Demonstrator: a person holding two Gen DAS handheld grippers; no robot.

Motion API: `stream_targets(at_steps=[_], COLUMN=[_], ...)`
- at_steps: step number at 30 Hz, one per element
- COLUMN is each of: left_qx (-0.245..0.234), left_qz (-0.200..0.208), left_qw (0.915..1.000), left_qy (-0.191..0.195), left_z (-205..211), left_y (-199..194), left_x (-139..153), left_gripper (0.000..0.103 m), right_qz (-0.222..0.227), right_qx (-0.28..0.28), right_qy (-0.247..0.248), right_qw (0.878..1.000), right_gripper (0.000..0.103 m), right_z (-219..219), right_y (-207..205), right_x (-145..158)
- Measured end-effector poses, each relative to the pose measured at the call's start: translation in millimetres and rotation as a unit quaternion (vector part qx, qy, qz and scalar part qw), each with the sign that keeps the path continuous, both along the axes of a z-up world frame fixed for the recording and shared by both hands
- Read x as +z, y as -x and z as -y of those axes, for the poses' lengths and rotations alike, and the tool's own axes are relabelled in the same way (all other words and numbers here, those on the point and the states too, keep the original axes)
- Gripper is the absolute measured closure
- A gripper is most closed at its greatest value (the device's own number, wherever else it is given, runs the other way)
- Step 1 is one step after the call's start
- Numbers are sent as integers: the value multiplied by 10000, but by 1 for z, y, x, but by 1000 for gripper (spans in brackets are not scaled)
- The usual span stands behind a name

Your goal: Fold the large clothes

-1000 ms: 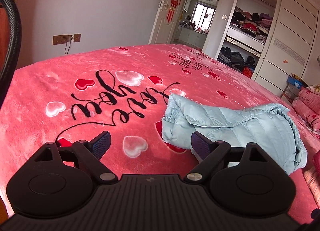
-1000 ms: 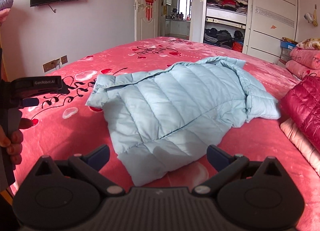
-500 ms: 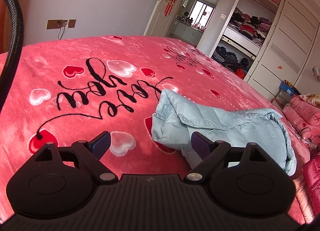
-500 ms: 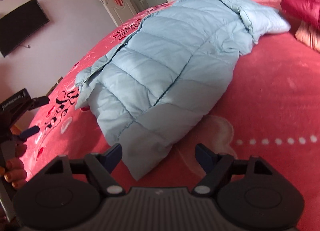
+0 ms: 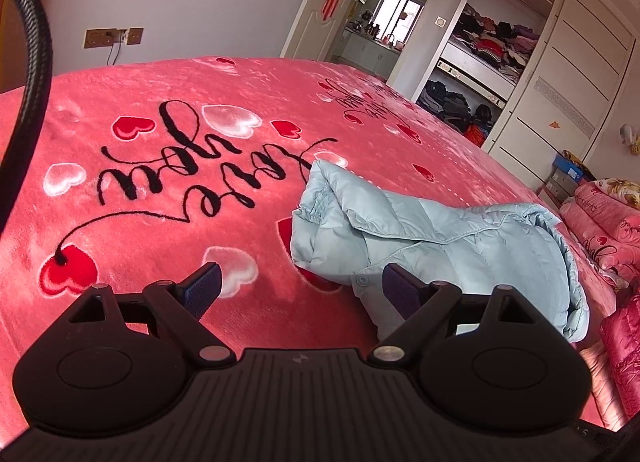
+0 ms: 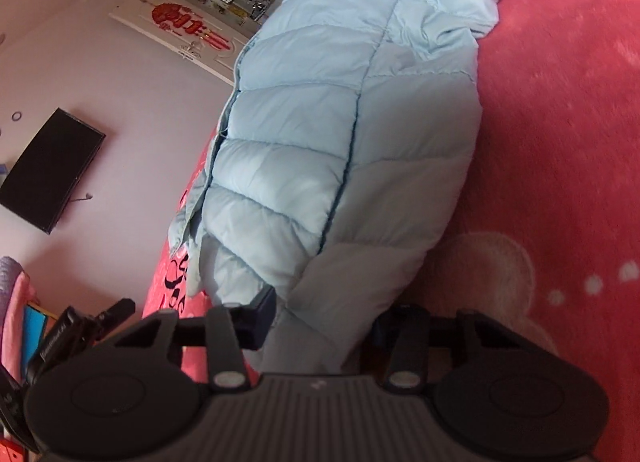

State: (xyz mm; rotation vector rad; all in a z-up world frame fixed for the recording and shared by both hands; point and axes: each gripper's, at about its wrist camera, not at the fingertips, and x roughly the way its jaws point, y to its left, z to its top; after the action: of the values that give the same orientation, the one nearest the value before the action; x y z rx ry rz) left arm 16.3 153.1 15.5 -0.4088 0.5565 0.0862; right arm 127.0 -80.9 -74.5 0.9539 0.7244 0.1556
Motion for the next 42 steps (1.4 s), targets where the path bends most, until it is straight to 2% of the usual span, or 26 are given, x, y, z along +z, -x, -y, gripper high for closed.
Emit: stream_targets(at_steps=[4, 9, 16, 24, 26, 29, 33, 38, 42], left_qx=[29, 45, 200, 330, 275, 146, -111, -538, -863], left_qz=[5, -13, 85, 242, 300, 400, 493, 558, 476], left_qw=[10000, 10000, 9997, 9989, 9989, 9990, 9987, 9970, 9949], left_qy=[-16, -81, -72, 235, 216, 155, 36, -90, -193], left_z=[2, 5, 1, -4, -2, 4, 13, 26, 42], left_y=[2, 4, 8, 16, 18, 21, 25, 31, 33], left_x=[1, 2, 5, 5, 6, 8, 11, 13, 9], left_gripper=[0, 0, 0, 0, 0, 0, 0, 0, 0], right_qz=[-225, -223, 163, 282, 226, 159, -70, -348, -633], right_qx=[100, 269, 483, 419, 314, 77, -334, -817, -1094], right_qy=[-81, 302, 844, 1193, 1243, 1236, 983, 748, 746], right_qw=[9997, 9989, 9951, 9916, 9915, 9922, 9946, 9932, 9892], right_gripper=[92, 100, 102, 103, 103, 103, 103, 103, 103], right_z=[6, 1, 2, 33, 36, 56, 83, 111, 124], right_y=[-9, -5, 21, 68, 75, 109, 148, 221, 264], right_x=[-3, 14, 61, 106, 110, 119, 123, 122, 121])
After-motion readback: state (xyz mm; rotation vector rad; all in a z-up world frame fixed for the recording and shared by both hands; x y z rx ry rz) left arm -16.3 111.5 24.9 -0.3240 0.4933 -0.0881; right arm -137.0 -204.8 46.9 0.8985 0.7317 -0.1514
